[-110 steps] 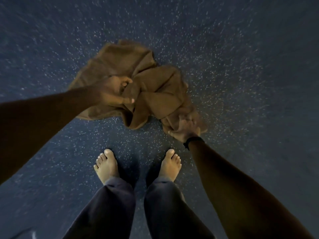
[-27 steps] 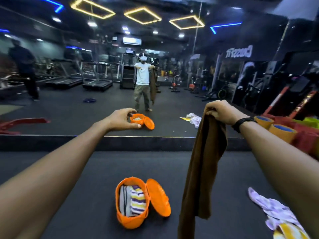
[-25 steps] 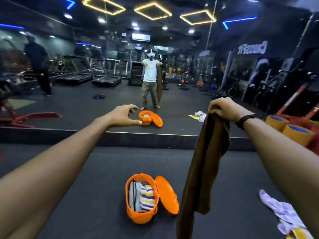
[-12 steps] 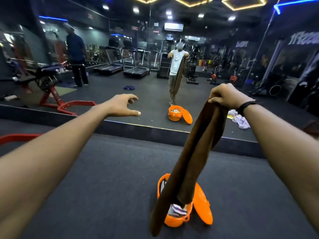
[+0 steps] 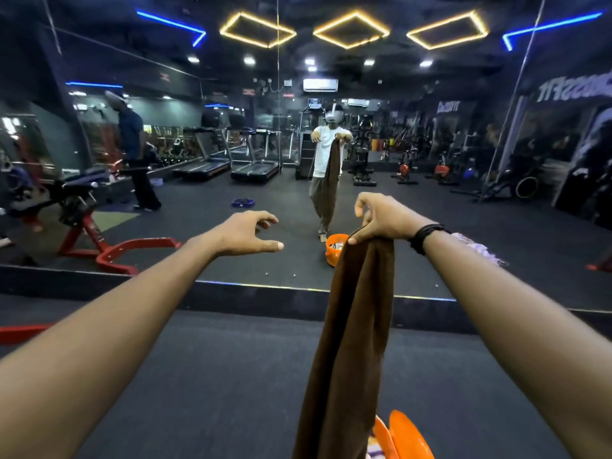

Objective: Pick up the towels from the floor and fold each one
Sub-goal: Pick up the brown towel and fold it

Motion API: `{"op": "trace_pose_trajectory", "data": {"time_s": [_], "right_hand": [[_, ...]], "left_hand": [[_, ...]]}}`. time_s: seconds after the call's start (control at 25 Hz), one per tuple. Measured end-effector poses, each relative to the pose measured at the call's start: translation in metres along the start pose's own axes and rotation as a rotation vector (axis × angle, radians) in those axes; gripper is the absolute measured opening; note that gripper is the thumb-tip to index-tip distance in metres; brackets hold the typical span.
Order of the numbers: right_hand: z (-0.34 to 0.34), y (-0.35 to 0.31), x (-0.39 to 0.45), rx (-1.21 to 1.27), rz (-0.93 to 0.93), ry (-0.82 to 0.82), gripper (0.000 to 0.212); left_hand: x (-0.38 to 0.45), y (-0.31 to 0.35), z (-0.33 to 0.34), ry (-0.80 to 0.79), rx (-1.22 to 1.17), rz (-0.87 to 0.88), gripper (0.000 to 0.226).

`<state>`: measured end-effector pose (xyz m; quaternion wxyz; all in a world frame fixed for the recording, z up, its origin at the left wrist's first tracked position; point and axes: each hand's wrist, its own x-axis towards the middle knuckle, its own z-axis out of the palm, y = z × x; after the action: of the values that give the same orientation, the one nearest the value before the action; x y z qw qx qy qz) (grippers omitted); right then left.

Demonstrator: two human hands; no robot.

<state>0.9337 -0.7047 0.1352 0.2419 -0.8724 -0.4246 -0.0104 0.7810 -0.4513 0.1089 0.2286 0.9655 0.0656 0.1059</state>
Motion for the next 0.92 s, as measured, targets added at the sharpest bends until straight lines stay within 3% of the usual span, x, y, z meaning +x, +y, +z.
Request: {"op": "trace_pose_trajectory", "data": {"time_s": [0.28,0.4,0.48,0.56,0.72,0.84,0.92], "right_hand": [[0.026,0.03,0.053,0.143,0.064,-0.023,0.055],[0.029,0.056,0.058,0.148,0.129,0.032,0.056],[0.027,0.073,0.059,0.171,0.215,0.062,0.056],[0.023,0.081,0.057,0.215,0.289,0.087,0.051],[0.018,0.097,0.059,0.203,0.409,0.242,0.03],[0.019,0.104,0.061,0.144,0.509,0.309,0.04],[0.016,0.101,0.065,0.119,0.55,0.452,0.039]], "left_hand": [[0.108,0.022,0.057,-0.282,-0.321,0.215,0.062],[0.151,0.034,0.085,-0.385,-0.29,0.381,0.036],[0.181,0.039,0.101,-0.389,-0.235,0.503,0.018],[0.207,0.04,0.116,-0.41,-0.256,0.565,0.015],[0.25,0.045,0.121,-0.424,-0.649,0.609,0.018],[0.282,0.042,0.107,-0.405,-0.843,0.631,0.013],[0.298,0.039,0.103,-0.417,-0.894,0.618,0.015]]}}
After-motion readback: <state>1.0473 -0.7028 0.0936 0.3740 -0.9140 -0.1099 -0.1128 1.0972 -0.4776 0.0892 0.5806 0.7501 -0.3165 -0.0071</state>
